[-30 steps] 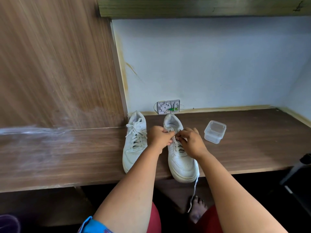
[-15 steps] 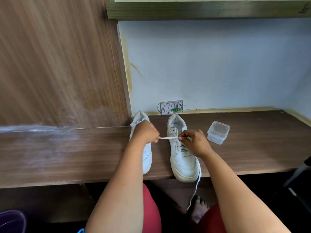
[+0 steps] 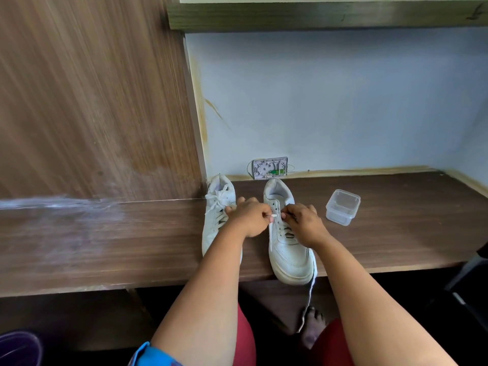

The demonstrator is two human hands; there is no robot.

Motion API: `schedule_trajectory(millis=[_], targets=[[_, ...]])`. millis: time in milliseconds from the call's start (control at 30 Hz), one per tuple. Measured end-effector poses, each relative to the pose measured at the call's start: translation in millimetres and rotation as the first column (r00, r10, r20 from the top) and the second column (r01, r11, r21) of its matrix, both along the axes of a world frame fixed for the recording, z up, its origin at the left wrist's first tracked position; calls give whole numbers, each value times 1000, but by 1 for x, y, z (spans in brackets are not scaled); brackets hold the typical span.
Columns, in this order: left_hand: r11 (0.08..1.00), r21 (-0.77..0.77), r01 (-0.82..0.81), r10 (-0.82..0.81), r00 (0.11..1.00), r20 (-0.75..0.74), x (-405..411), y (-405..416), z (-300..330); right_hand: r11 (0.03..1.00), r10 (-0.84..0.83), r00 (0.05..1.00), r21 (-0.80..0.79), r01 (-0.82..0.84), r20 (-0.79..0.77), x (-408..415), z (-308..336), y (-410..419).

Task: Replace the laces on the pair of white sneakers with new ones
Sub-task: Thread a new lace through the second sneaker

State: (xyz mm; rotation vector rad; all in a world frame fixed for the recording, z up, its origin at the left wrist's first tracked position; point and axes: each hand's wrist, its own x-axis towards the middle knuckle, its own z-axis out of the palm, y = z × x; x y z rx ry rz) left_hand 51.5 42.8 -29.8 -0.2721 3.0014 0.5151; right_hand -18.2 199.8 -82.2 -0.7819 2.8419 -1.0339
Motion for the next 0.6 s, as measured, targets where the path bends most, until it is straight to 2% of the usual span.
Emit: schedule_trajectory(millis=[67, 133, 200, 267, 433, 500, 600], targets=[[998, -6, -68, 68, 996, -53, 9, -15, 14, 1000, -12, 1000, 10, 12, -3, 0, 0, 1], [976, -155, -151, 140, 987, -74, 17, -34, 25, 1000, -14, 1000, 7, 14, -7, 1, 0, 3], [938, -282, -202, 226, 973, 55, 25, -41, 30, 1000, -17, 1000, 1, 17, -9, 2, 0, 3], [932, -328, -155, 210, 967, 142, 23, -33, 27, 1000, -28, 1000, -1, 28, -11, 2, 0, 2], [990, -140, 12, -28, 994, -110, 1, 12, 5, 999, -39, 999, 2, 39, -23, 2, -1, 1], [992, -126, 12, -29, 990, -134, -3, 20, -1, 999, -42, 999, -5, 42, -23, 2, 0, 2], [997, -70, 14, -18, 999, -48, -1, 10, 4, 999, -40, 999, -9, 40, -24, 2, 1, 3]])
